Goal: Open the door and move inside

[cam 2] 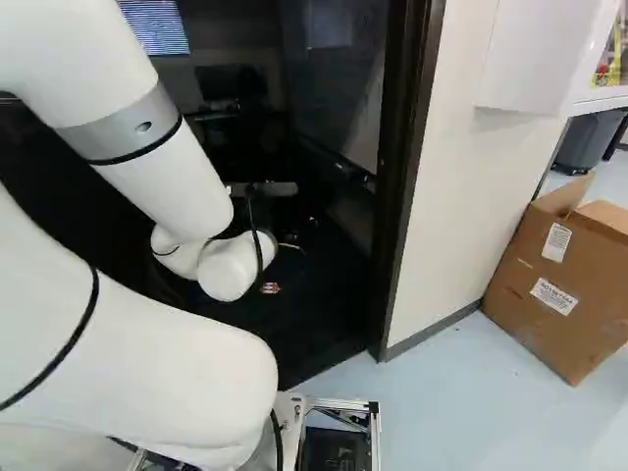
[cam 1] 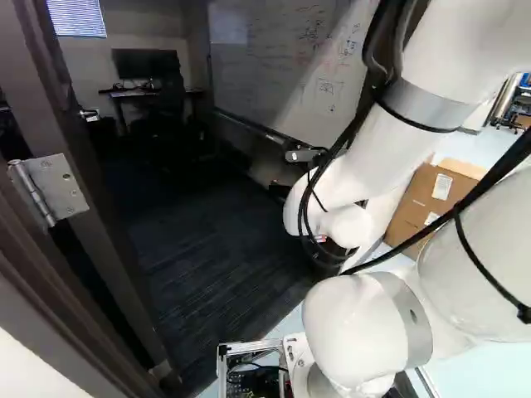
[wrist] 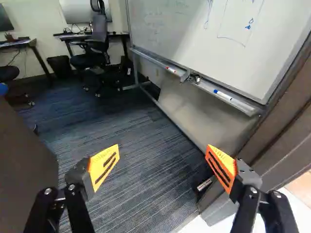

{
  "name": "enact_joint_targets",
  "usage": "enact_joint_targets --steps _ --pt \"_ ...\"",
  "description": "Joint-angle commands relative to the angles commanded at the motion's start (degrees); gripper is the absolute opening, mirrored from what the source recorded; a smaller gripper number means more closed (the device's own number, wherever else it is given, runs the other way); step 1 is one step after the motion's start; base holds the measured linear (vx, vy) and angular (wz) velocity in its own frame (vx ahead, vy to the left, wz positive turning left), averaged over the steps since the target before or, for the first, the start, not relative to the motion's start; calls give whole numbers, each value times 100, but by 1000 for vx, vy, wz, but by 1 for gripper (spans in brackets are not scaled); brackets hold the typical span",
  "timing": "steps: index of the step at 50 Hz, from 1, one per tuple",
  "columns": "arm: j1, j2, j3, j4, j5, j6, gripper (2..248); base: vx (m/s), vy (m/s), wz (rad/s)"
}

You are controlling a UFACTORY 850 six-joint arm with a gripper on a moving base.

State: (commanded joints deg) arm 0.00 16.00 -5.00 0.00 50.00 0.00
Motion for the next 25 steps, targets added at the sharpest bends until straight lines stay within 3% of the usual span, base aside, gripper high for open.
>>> enact_joint_targets --steps 14,25 --pt "0 0 0 0 0 0 247 121 20 96" --pt "0 0 0 0 0 0 247 141 49 239"
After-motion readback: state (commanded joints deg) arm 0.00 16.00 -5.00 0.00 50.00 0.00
